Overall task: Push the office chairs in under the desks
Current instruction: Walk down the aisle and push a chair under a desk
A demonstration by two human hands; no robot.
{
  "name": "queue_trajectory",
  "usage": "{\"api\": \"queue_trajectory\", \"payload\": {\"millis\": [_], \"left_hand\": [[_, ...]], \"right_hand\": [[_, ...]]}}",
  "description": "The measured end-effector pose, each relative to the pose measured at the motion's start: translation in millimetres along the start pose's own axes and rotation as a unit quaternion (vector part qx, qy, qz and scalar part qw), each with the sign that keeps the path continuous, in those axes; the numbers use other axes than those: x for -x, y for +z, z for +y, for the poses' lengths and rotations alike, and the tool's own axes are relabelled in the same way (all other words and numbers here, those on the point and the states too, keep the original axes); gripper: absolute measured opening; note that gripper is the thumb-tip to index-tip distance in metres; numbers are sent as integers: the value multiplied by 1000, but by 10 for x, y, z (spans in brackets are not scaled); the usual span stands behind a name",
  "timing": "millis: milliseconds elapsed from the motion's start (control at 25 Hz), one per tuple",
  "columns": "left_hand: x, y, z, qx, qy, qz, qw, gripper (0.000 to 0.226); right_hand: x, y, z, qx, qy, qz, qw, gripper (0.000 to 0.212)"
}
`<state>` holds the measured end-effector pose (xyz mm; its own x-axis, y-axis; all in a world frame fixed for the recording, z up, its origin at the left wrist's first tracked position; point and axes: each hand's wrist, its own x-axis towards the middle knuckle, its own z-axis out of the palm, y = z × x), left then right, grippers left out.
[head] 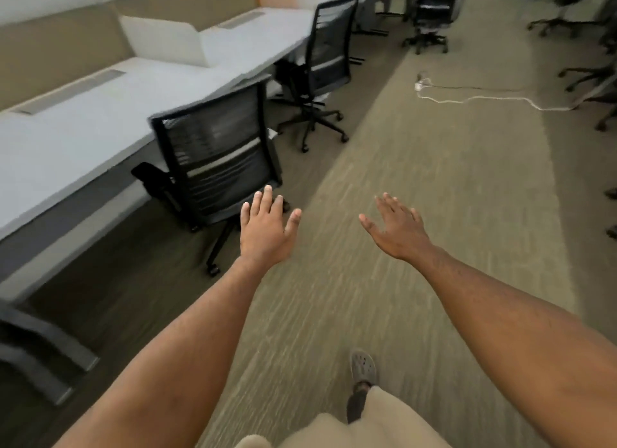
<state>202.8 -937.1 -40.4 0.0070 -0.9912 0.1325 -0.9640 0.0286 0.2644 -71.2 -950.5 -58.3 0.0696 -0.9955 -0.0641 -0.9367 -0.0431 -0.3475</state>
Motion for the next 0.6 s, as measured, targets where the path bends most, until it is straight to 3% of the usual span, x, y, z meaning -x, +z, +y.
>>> {"api": "queue_trajectory", "payload": {"millis": [240, 440, 600], "left_hand": [[-1120, -140, -296, -24, -152, 21, 988, 72], [-1675, -303, -651, -50, -215, 50, 974, 72], [-2224, -434, -1088, -66, -263, 65, 960, 72]], "right_hand": [[-1727, -159, -274, -1, -131, -23, 991, 85], [-2680, -154, -722, -6, -222, -45, 974, 96], [-3420, -90, -1105, 3, -282, -44, 958, 89]]}}
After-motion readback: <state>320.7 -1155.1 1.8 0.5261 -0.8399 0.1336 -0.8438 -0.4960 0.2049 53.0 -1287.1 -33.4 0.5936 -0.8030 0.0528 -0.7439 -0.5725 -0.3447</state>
